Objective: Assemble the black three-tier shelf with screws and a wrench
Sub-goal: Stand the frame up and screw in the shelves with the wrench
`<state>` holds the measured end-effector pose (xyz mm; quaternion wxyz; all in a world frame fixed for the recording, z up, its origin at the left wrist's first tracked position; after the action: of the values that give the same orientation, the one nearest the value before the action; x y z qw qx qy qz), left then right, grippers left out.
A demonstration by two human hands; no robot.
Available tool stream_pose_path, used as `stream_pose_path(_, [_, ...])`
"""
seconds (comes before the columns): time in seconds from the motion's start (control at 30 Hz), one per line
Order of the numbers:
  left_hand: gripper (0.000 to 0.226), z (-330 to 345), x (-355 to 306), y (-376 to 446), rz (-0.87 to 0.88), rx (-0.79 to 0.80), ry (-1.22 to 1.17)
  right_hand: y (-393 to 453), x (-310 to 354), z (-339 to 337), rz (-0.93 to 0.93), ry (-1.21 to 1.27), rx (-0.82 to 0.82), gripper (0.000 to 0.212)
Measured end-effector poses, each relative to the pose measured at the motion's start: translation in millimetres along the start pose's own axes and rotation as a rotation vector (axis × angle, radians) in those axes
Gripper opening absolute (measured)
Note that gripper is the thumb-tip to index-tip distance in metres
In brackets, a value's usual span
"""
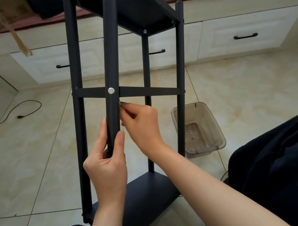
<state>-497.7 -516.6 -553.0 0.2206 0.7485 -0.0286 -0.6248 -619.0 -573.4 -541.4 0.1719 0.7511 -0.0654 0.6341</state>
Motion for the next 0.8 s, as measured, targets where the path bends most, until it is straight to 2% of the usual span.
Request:
stream_pose_path(0.27, [0.049, -2, 3, 2, 0.024, 0.007, -0.014, 4, -12, 20, 0.053, 0.161, -0.073, 0.021])
stream_pose_path(0.53, [0.046, -3, 2, 1, 0.036, 0.009, -0.025, 15, -16, 28, 0.085, 0.164, -0.091, 0.023])
stream_pose_path(0.63, [0.046, -3, 1, 1, 0.032, 0.005, -0.012, 12, -16, 24, 0.068, 0.159, -0.07, 0.024])
stream_pose_path(0.8, [0.051, 0, 0, 1, 0.011, 0.004, -0.018, 0, -20, 11, 0.09, 0.093, 0.07, 0.022])
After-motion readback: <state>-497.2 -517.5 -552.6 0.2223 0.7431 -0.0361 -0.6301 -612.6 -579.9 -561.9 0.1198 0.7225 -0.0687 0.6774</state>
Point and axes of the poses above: each hand's wrist, its own y-axis towards the middle knuckle, its own z-axis out of the palm, x = y × z, the point moved 5 cm from there along y, towards the middle knuckle, and after that the axes turned 4 degrees about z, right-handed, at the moved point
